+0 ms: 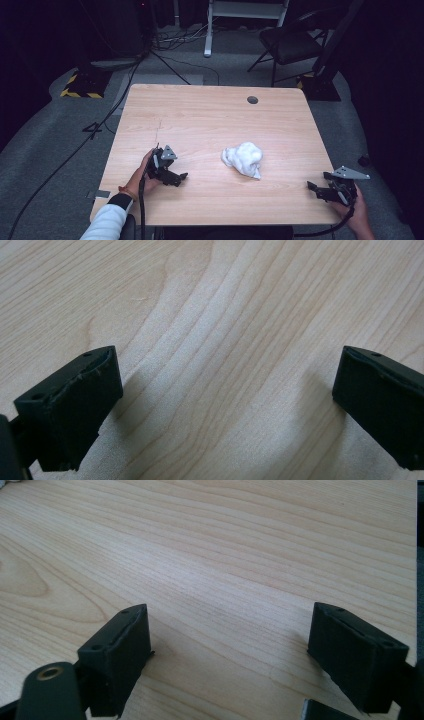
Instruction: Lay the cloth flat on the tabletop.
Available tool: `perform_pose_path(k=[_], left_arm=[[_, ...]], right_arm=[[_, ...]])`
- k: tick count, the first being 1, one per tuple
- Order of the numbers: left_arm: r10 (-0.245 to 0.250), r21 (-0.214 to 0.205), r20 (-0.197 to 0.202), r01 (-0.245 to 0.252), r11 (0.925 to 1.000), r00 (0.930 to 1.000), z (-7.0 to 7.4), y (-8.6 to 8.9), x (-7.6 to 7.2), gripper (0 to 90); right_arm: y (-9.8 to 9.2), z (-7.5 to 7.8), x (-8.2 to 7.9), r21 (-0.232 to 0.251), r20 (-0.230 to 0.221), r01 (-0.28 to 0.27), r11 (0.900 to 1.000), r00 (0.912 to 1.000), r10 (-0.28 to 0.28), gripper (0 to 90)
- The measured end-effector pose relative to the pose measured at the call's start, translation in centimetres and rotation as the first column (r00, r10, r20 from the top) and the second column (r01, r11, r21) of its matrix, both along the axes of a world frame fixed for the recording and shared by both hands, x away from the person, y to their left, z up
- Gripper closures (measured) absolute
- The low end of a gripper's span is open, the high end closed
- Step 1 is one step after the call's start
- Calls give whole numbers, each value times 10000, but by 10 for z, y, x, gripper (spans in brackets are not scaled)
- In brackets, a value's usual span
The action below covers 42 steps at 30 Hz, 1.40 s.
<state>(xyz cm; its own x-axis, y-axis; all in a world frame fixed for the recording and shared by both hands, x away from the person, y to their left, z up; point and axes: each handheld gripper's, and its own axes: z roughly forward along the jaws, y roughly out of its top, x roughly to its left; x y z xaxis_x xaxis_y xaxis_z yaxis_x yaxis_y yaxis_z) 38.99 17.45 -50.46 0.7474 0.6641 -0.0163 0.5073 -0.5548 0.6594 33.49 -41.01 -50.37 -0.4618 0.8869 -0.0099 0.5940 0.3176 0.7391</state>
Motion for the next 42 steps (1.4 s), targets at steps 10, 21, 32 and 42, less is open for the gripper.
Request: perform_pose_path(k=[10,21,32,42], left_arm=[[93,-12,-7,-93,10000,10000,0,-1,-2,2],[-678,3,30,678,9977,9977,0,-24,-3,2],[-1470,-21,14,1470,9891,9891,0,-54,0,2],[-1524,-30,21,1524,9883,9883,0,-56,0,2]], right_arm=[[2,0,1,-32,-31,-226,9997,9997,226,153],[7,3,10,-164,-333,-978,9951,9947,972,168],[58,13,23,-1145,-464,-2612,9585,9652,2575,277],[149,25,31,-1269,-263,-4629,8773,8857,4635,380]])
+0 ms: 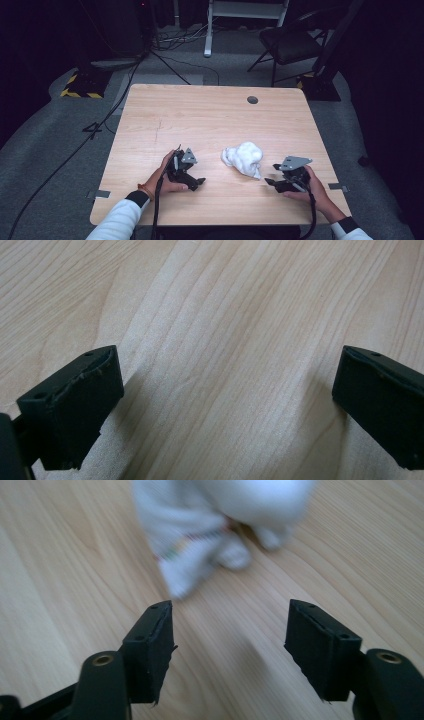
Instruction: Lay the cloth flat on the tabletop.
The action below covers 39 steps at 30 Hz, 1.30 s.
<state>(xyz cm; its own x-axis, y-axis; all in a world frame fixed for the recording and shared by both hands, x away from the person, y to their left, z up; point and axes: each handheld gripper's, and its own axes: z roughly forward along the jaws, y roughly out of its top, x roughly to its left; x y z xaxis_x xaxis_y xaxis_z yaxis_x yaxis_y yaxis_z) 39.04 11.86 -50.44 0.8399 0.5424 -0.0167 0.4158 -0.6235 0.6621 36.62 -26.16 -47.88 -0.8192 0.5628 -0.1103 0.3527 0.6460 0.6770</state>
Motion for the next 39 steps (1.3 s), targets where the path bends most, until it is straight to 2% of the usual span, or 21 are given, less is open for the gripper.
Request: perform_pose_path(k=[5,8,12,14,18,22,27,29,30,31,32,34,35,36,37,39], left_arm=[[-63,34,-16,63,10000,10000,0,-1,0,2],[-124,-12,14,124,9999,9999,0,-8,3,2],[-395,-23,-13,395,9992,9992,0,-29,9,3],[-465,-22,6,465,9989,9989,0,-39,13,3],[-348,-115,77,349,9993,9994,1,-57,21,35],[-336,-277,184,341,9990,9993,2,-70,27,136],[-258,-392,255,268,9989,9993,2,-87,40,180],[-314,-450,249,325,9985,9992,3,-89,42,267],[-373,-436,292,385,9983,9989,4,-89,43,267],[-427,-482,310,442,9979,9986,5,-90,45,323],[-482,-450,292,495,9978,9984,8,-90,48,524],[-503,-477,398,522,9975,9979,9,-90,49,655],[-785,-265,453,798,9965,9959,12,-88,49,718],[-785,-265,453,798,9965,9959,12,-88,49,744],[-929,-549,524,958,9939,9943,19,-82,49,789],[-956,-585,666,995,9933,9932,24,-79,49,811]], right_arm=[[23,-5,1,3,77,-477,9989,9988,477,410],[27,-8,2,-10,119,-472,9989,9988,472,454],[28,-9,2,18,347,-494,9988,9982,493,647],[25,-8,2,216,340,-540,9983,9980,533,736],[20,-5,1,367,534,-622,9974,9968,602,827],[16,1,-1,546,762,-715,9959,9948,672,854],[11,11,-3,809,1069,-755,9939,9920,666,863],[8,17,-4,957,1250,-718,9928,9904,596,864],[8,17,-4,957,1250,-718,9928,9904,596,864],[7,19,-4,1018,1312,-692,9924,9898,556,865],[5,25,-4,1186,1485,-639,9909,9878,459,867],[3,28,-4,1266,1564,-605,9901,9869,403,868],[0,34,-3,1489,1730,-505,9876,9846,243,868],[-2,37,-3,1566,1804,-451,9866,9835,163,868],[-4,40,-2,1653,1896,-381,9855,9818,61,869],[-6,43,-2,1776,1971,-353,9835,9804,-4,869]])
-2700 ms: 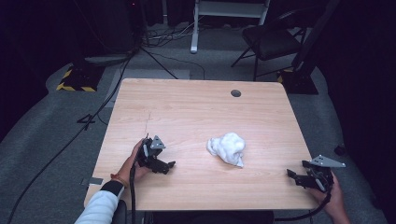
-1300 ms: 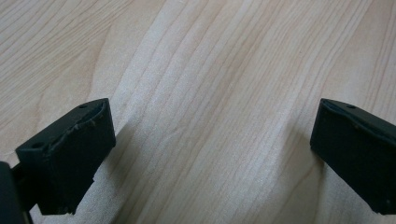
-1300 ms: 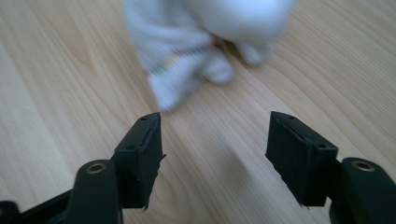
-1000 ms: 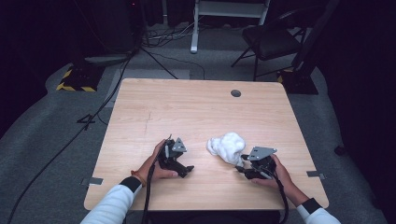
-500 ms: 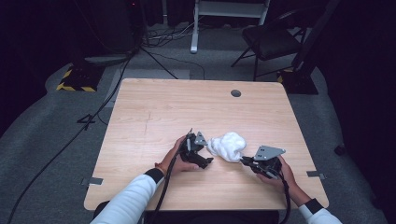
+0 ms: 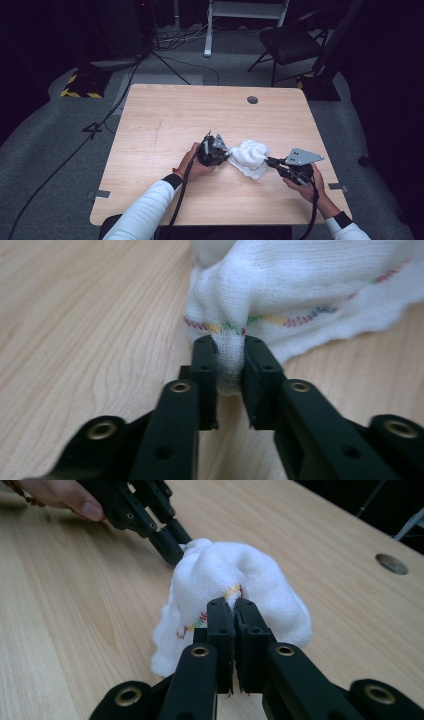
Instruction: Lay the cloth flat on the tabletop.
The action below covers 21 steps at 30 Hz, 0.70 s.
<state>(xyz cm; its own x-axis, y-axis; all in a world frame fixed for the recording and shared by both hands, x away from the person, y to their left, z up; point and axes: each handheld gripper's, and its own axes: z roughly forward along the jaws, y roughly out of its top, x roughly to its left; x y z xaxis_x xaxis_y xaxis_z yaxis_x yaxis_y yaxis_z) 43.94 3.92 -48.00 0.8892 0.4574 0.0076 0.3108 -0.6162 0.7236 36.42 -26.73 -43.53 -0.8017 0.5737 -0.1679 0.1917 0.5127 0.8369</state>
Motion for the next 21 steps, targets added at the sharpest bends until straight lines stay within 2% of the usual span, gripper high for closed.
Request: perform_pose_path(k=[1,2,3,4,6,7,9,10,11,13,15,16,19,21], left_arm=[[-62,-394,140,68,9992,9999,12,7,-1,833],[-62,-394,140,68,9992,9999,12,7,-1,836],[-43,-527,296,58,9986,9996,17,10,-3,836],[-56,-768,423,89,9970,9991,28,17,-6,837],[-87,-846,472,127,9963,9988,32,19,-7,838],[-37,-1009,686,106,9948,9976,42,26,-13,839],[-59,-1046,761,138,9944,9971,47,28,-15,840],[-26,-1058,1052,138,9943,9944,56,33,-22,840],[-54,-1032,1166,175,9945,9932,60,36,-26,840],[-123,-1051,1205,250,9941,9926,64,38,-30,839],[-171,-1149,1344,327,9928,9908,73,42,-41,836],[-171,-1149,1344,327,9928,9908,73,42,-41,834],[-99,-1120,1562,276,9933,9877,79,47,-55,820],[-15,-1034,1634,186,9945,9866,78,51,-56,821]], right_arm=[[-4,6,1,214,127,221,9995,9997,-224,870],[-6,9,1,348,203,296,9990,9993,-303,870],[-6,9,1,348,203,296,9990,9993,-303,870],[-10,15,3,567,346,536,9970,9979,-556,870],[-11,18,4,663,331,638,9958,9973,-662,870],[-13,23,5,837,398,739,9938,9962,-774,870],[-13,24,6,909,458,806,9926,9953,-851,870],[-12,28,7,1028,534,843,9911,9945,-901,870],[-12,29,7,1044,574,824,9911,9944,-887,870],[-11,33,5,1102,711,774,9909,9938,-856,869],[-10,37,1,1141,832,721,9908,9932,-819,870],[-10,38,-1,1162,876,677,9909,9931,-781,870],[-9,42,-6,1223,914,570,9909,9935,-684,870],[-7,42,-7,1190,871,525,9915,9942,-631,870]])
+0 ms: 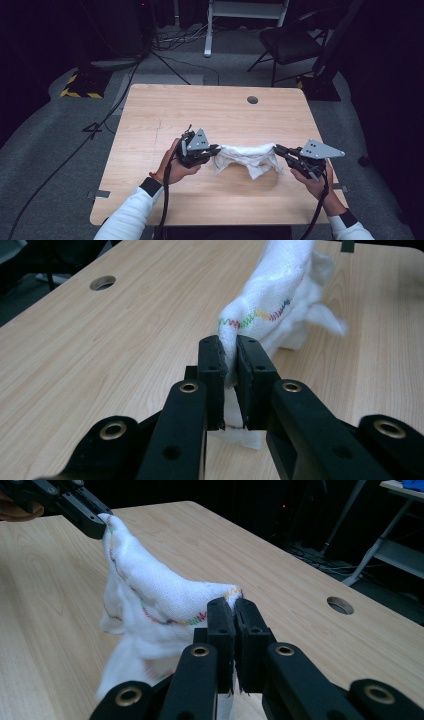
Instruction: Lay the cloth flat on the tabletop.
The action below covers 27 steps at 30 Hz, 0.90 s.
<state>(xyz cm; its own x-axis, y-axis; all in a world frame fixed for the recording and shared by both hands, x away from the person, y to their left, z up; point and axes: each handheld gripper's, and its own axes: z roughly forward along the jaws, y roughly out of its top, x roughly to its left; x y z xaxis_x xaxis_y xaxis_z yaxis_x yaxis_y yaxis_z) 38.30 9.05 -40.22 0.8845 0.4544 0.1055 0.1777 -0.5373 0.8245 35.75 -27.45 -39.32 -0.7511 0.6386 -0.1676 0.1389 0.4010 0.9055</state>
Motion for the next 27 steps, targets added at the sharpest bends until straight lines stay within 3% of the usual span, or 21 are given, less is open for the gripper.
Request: perform_pose_path(k=[3,6,9,10,11,12,13,16,19,20,22,23,27], left_arm=[[161,-51,-128,-162,9999,9998,-3,4,4,823],[520,-24,-440,-522,9986,9977,-11,7,18,824],[716,108,-507,-712,9974,9961,-16,8,25,824],[1015,168,-685,-1006,9948,9925,-23,10,36,817],[1015,168,-685,-1006,9948,9925,-23,10,36,816],[1153,300,-718,-1134,9931,9907,-27,10,41,809],[1407,526,-823,-1367,9892,9866,-36,10,52,806],[1833,1062,-983,-1728,9792,9781,-51,7,66,778],[1918,1566,-1157,-1728,9724,9746,-63,1,74,732],[1950,1780,-1169,-1727,9688,9738,-66,-2,76,709],[1896,1864,-1273,-1643,9686,9736,-68,-5,76,635],[1777,1975,-1365,-1490,9689,9746,-69,-9,75,598],[1931,2031,-1503,-1609,9659,9696,-70,-12,73,472]], right_arm=[[6,-2,4,-95,-182,37,9999,9998,-38,870],[13,-6,12,-299,-290,83,9995,9995,-92,869],[21,-9,24,-495,-435,150,9987,9989,-172,869],[27,-13,38,-745,-414,231,9970,9988,-263,868],[27,-13,38,-745,-414,231,9970,9988,-263,868],[32,-18,54,-846,-652,319,9959,9972,-375,866],[35,-21,62,-968,-707,421,9944,9963,-490,866],[40,-31,85,-1078,-1027,682,9918,9915,-794,853],[42,-42,102,-1360,-1170,1279,9824,9826,-1441,755],[41,-44,105,-1364,-1269,1343,9815,9802,-1518,719],[40,-46,107,-1425,-1287,1531,9779,9767,-1717,678],[35,-48,107,-1379,-1563,1557,9781,9718,-1767,589],[26,-50,101,-1418,-1857,1320,9811,9699,-1573,552]])
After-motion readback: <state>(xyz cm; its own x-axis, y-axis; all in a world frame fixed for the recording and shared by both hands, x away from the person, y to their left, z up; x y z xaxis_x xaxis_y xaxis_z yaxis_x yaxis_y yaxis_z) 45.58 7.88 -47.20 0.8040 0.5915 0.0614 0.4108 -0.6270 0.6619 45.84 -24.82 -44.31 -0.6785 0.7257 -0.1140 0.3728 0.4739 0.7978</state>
